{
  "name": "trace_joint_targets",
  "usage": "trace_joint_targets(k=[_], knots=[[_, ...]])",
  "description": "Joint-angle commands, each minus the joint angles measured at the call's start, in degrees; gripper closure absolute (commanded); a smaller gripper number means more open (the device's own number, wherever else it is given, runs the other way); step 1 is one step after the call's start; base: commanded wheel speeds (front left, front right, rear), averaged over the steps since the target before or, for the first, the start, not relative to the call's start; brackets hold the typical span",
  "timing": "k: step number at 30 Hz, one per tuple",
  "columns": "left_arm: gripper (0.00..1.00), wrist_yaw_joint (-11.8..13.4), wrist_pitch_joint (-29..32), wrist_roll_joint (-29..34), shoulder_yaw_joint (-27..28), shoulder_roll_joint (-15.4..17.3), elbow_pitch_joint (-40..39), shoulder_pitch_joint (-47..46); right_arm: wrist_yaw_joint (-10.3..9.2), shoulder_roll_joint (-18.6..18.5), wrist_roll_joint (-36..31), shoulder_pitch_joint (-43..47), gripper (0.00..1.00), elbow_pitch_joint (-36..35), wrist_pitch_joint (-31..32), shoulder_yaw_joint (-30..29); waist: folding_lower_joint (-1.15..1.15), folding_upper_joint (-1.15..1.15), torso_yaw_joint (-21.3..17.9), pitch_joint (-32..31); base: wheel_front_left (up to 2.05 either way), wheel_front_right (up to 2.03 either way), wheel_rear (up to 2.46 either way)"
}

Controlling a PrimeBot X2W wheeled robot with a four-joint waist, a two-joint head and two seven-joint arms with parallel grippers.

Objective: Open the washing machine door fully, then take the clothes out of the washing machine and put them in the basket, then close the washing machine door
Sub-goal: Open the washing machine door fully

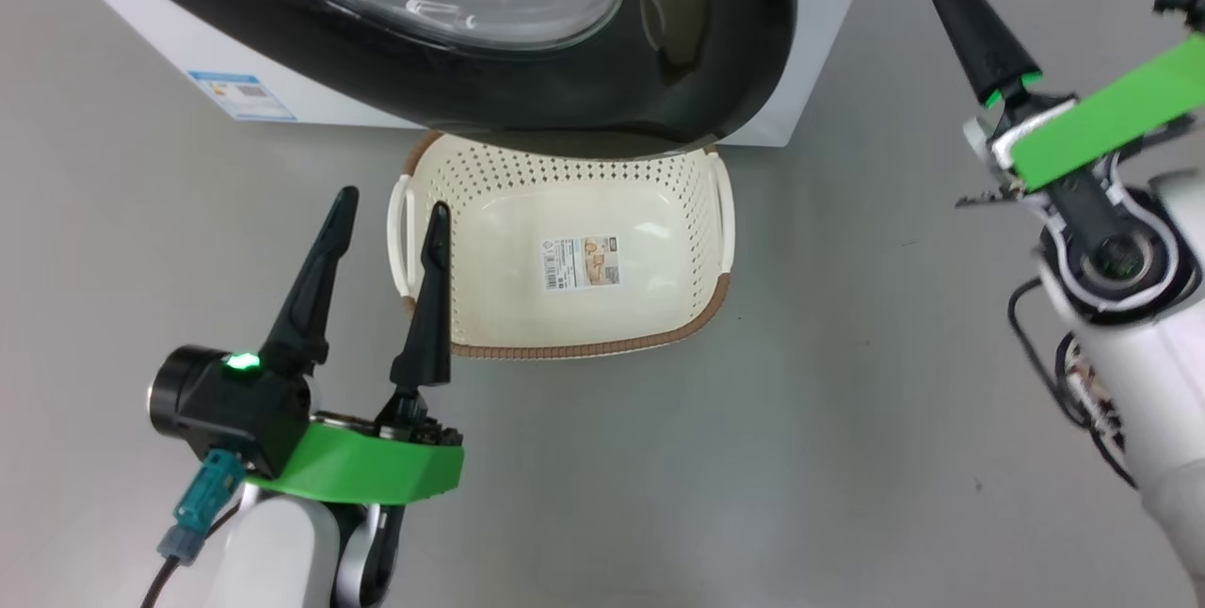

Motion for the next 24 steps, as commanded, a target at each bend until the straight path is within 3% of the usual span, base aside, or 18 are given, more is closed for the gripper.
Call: trace_joint_targets(k=[1, 12, 24], knots=[[0.00, 0.6, -0.4, 0.3, 1.3, 1.1, -2.0, -1.1, 0.39, -0.5, 3.7, -2.0, 1.00, -1.1, 3.2, 0.4, 0.00, 0.00, 1.1, 1.1, 0.00, 0.00, 0.00], [0.00, 1.6, -0.4, -0.3, -0.7, 1.1, -3.4, -2.6, 0.39, -1.9, 17.6, -12.1, 1.00, 5.6, 24.6, -1.6, 0.00, 0.00, 3.2, 4.5, 0.00, 0.00, 0.00], [0.00, 1.9, -0.4, -0.3, -1.7, 1.1, -3.3, -3.5, 0.39, -1.7, 20.9, -18.8, 1.00, 12.3, 37.9, -1.9, 0.00, 0.00, 4.6, 6.8, 0.00, 0.00, 0.00]])
